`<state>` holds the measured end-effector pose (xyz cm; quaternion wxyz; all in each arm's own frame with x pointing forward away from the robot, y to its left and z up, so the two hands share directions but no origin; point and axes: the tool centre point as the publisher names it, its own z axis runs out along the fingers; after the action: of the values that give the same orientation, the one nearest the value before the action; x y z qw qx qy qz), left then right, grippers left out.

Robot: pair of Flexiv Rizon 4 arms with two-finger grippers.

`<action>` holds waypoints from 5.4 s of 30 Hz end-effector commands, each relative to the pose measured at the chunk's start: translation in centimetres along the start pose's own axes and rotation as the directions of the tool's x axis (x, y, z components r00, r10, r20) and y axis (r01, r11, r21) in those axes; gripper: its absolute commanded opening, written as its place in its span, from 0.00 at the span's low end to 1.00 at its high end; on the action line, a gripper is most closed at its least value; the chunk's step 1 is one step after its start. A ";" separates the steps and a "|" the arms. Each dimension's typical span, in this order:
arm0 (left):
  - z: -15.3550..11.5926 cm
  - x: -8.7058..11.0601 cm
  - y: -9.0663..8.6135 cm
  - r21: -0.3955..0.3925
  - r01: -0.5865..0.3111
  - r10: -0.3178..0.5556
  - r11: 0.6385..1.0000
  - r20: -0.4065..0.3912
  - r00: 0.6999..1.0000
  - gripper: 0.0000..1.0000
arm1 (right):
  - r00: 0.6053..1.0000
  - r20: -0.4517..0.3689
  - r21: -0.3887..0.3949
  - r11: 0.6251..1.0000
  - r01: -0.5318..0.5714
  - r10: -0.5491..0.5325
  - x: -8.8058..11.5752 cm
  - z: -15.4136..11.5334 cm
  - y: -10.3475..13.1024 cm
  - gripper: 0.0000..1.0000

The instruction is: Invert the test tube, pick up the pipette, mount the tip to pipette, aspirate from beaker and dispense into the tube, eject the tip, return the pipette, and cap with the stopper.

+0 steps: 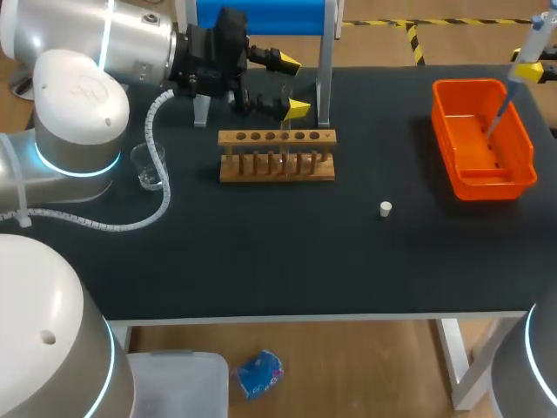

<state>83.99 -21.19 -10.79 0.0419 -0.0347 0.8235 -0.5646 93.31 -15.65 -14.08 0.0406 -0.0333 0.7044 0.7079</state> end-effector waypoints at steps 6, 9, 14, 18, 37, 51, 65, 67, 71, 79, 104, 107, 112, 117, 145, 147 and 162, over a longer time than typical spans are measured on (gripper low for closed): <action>-0.1 0.0 0.0 0.001 0.000 0.000 1.000 -0.002 1.000 1.00 | 0.995 -0.103 -0.054 0.999 0.001 -0.007 -2.1 -1.2 -2.7 0.00; -0.1 0.0 0.0 0.001 0.000 0.000 1.000 -0.002 1.000 1.00 | 0.994 -0.110 -0.051 0.999 0.006 -0.012 -2.1 -1.1 -3.0 0.00; -0.1 0.0 0.0 0.001 0.000 0.000 1.000 -0.002 1.000 1.00 | 0.993 -0.115 -0.050 0.999 0.010 -0.016 -1.8 -1.1 -3.2 0.00; -0.1 0.0 0.0 0.001 0.000 0.000 1.000 -0.002 1.000 1.00 | 0.994 -0.111 -0.047 0.999 0.011 -0.016 -1.6 -1.2 -3.3 0.00; -0.1 0.0 0.0 0.001 0.000 0.000 1.000 -0.002 1.000 1.00 | 0.994 -0.108 -0.025 1.000 0.000 -0.002 -0.6 -1.0 -3.5 0.00; -0.8 0.2 -0.9 -0.075 0.034 -0.029 0.997 0.056 0.998 1.00 | 0.994 -0.108 -0.025 1.000 0.000 -0.002 -0.6 -1.0 -3.5 0.00; 6.2 -1.8 -6.3 -0.077 0.029 -0.020 0.997 0.107 0.994 1.00 | 0.994 -0.108 -0.025 1.000 0.000 -0.002 -0.6 -1.0 -3.5 0.00; 7.4 -2.1 -6.7 -0.071 0.041 -0.033 0.997 0.115 0.993 1.00 | 0.994 -0.108 -0.025 1.000 0.000 -0.002 -0.6 -1.0 -3.5 0.00; 9.8 -2.6 -7.9 -0.051 0.037 -0.030 0.998 0.127 0.991 1.00 | 0.994 -0.108 -0.025 1.000 0.000 -0.002 -0.6 -1.0 -3.5 0.00; 11.3 -2.7 -8.6 -0.022 0.034 -0.031 0.999 0.125 0.992 1.00 | 0.994 -0.108 -0.025 1.000 0.000 -0.002 -0.6 -1.0 -3.5 0.00; 11.9 -2.4 -8.9 -0.029 0.031 -0.027 0.999 0.134 0.991 1.00 | 0.994 -0.108 -0.025 1.000 0.000 -0.002 -0.6 -1.0 -3.5 0.00; 13.0 -2.4 -9.3 -0.023 0.032 -0.028 0.999 0.157 0.987 1.00 | 0.994 -0.108 -0.025 1.000 0.000 -0.002 -0.6 -1.0 -3.5 0.00; 15.8 -3.0 -10.1 -0.025 0.044 -0.040 0.999 0.158 0.987 1.00 | 0.994 -0.108 -0.025 1.000 0.000 -0.002 -0.6 -1.0 -3.5 0.00; 18.3 -3.9 -11.3 0.003 0.035 -0.035 0.999 0.141 0.989 1.00 | 0.994 -0.108 -0.025 1.000 0.000 -0.002 -0.6 -1.0 -3.5 0.00; 25.4 -5.6 -14.3 0.029 -0.013 0.012 0.999 0.037 0.999 1.00 | 0.994 -0.108 -0.025 1.000 0.000 -0.002 -0.6 -1.0 -3.5 0.00; 25.4 -5.6 -14.3 0.029 -0.013 0.012 0.999 0.037 0.999 1.00 | 0.994 -0.108 -0.025 1.000 0.000 -0.002 -0.6 -1.0 -3.5 0.00; 28.3 -5.7 -14.5 0.006 0.010 -0.011 1.000 0.032 0.999 0.00 | 0.994 -0.108 -0.025 1.000 0.000 -0.002 -0.6 -1.0 -3.5 0.00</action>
<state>92.33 -50.65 -7.17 0.0514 -0.0452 0.8206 -0.5674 94.28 -16.63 -17.60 0.0019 -0.0725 0.6955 0.7148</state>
